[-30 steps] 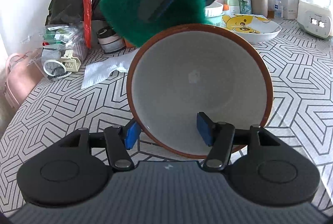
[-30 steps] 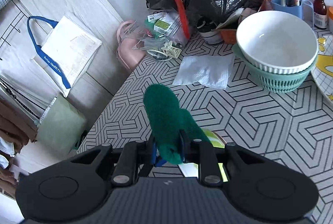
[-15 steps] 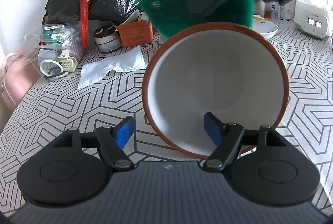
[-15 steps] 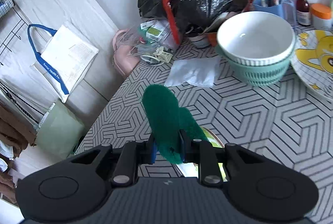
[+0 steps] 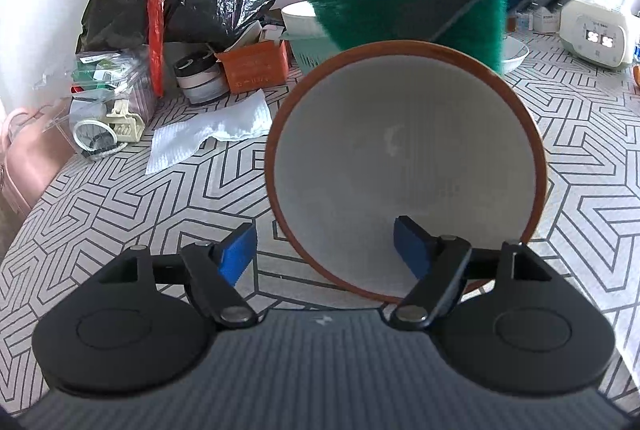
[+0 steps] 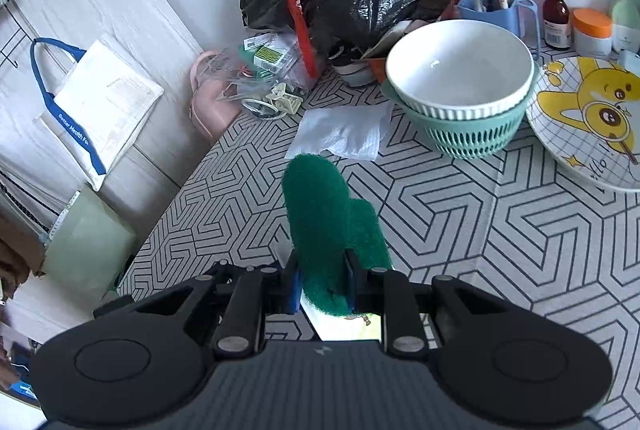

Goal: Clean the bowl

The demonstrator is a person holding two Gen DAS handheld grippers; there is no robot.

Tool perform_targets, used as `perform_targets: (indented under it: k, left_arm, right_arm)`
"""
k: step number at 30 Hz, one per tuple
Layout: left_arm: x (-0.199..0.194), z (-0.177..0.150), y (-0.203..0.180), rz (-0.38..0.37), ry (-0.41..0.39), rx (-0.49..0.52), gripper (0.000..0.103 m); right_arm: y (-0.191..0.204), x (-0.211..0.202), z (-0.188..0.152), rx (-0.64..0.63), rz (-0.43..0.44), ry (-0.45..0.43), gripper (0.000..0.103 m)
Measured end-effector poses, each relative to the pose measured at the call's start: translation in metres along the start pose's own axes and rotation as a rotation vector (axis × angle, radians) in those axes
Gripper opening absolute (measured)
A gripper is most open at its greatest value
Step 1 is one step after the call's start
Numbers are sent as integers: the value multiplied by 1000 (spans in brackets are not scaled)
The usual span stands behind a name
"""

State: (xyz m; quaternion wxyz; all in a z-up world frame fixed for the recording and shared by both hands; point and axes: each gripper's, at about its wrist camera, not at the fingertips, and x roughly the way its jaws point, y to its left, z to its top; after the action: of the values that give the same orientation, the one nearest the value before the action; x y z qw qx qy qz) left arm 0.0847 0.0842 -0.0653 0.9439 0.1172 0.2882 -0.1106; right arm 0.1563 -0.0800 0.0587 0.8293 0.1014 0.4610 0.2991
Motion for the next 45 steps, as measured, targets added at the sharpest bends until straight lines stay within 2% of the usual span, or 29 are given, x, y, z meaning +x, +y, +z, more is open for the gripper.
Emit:
perform_targets:
  k: [9, 17, 21, 27, 29, 31, 32, 34, 45]
  left_arm:
    - [0, 0, 0, 5, -3, 5, 76]
    - [-1, 0, -3, 15, -6, 17, 76]
    - [0, 1, 2, 6, 4, -15, 76]
    - [6, 1, 17, -51, 29, -99, 76]
    - [10, 2, 23, -80, 40, -139, 70]
    - [10, 2, 26, -102, 37, -156, 58]
    - [9, 1, 26, -113, 32, -160, 39]
    - [7, 1, 23, -135, 20, -166, 39]
    - [5, 0, 24, -136, 16, -183, 36]
  right_arm:
    - [7, 6, 5, -17, -1, -1, 21]
    - [16, 11, 9, -36, 39, 2, 21]
    - [12, 10, 7, -26, 50, -5, 21]
    - [4, 3, 0, -11, 60, -20, 21]
    - [1, 1, -3, -6, 64, -25, 21]
    - [-2, -1, -5, -1, 67, -30, 21]
    - [-3, -2, -7, 1, 69, -33, 21]
    - [-6, -5, -9, 6, 72, -38, 21]
    - [-12, -12, -21, 17, 74, -67, 21]
